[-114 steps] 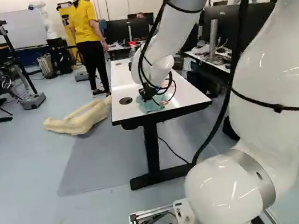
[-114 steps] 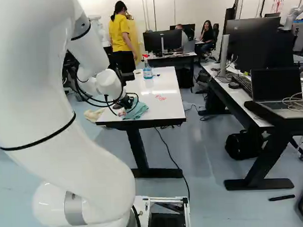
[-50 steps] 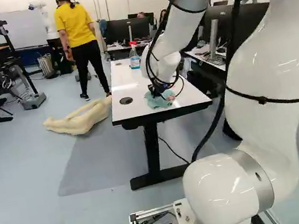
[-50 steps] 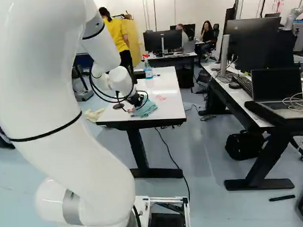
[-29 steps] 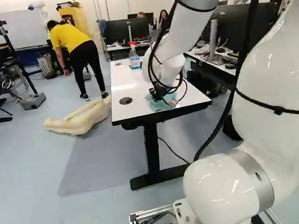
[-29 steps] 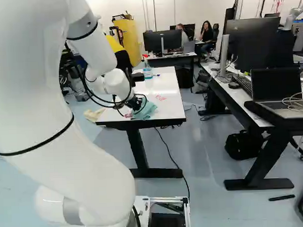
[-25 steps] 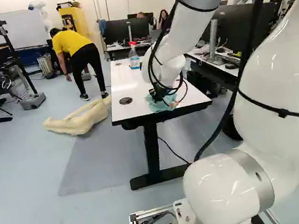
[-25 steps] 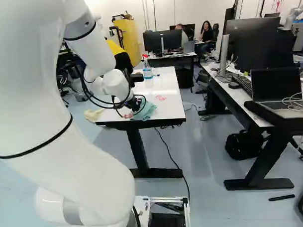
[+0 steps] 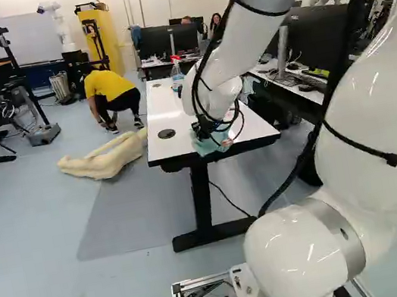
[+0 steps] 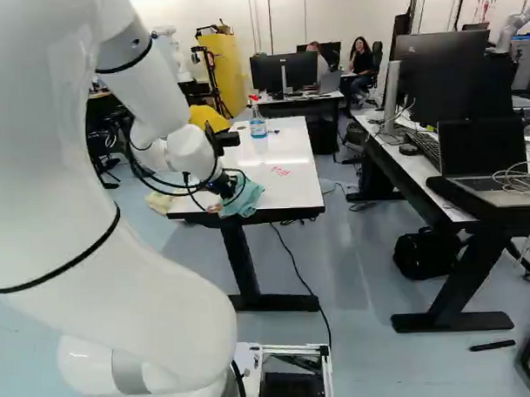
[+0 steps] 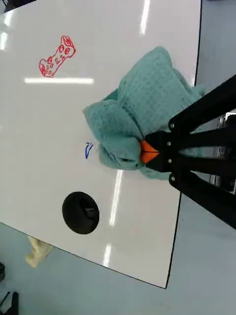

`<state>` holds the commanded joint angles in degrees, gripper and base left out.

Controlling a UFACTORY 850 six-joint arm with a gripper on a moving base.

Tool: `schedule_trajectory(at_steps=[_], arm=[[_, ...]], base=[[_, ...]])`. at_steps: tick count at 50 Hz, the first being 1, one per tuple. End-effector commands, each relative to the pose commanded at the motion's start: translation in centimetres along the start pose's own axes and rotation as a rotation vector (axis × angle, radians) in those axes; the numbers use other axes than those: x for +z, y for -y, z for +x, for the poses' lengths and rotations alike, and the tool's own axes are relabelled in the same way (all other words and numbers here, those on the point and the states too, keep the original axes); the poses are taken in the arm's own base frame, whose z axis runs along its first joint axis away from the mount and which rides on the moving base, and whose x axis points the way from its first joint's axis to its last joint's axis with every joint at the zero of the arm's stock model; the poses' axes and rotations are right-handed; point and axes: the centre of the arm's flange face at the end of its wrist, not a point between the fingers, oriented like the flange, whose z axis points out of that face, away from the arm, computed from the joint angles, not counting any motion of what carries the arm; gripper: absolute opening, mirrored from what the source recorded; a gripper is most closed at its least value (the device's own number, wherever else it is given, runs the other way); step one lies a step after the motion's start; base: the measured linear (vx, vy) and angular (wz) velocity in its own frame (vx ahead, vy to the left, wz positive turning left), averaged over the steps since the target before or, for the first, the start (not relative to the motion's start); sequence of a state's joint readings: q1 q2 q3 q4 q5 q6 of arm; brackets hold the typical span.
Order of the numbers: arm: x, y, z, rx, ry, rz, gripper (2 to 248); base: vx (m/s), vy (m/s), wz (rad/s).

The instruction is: Clean the table with the green towel

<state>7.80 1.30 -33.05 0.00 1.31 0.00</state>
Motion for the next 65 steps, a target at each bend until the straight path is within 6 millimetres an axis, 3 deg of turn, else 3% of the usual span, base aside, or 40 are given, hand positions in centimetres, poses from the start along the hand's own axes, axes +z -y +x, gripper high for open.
schedule_trajectory(at_steps=[19,54,65], arm=[[1.8,1.8,2.6,-0.033,-0.003,0.024,20],[5.9,1.0,8.2,-0.016,-0.022,0.012,20],[6.7,-0.1,9.3,0.002,-0.027,-0.001,20]], base=[[0.0,0.0,0.0],[0.0,0.0,0.0],[0.0,0.0,0.0]])
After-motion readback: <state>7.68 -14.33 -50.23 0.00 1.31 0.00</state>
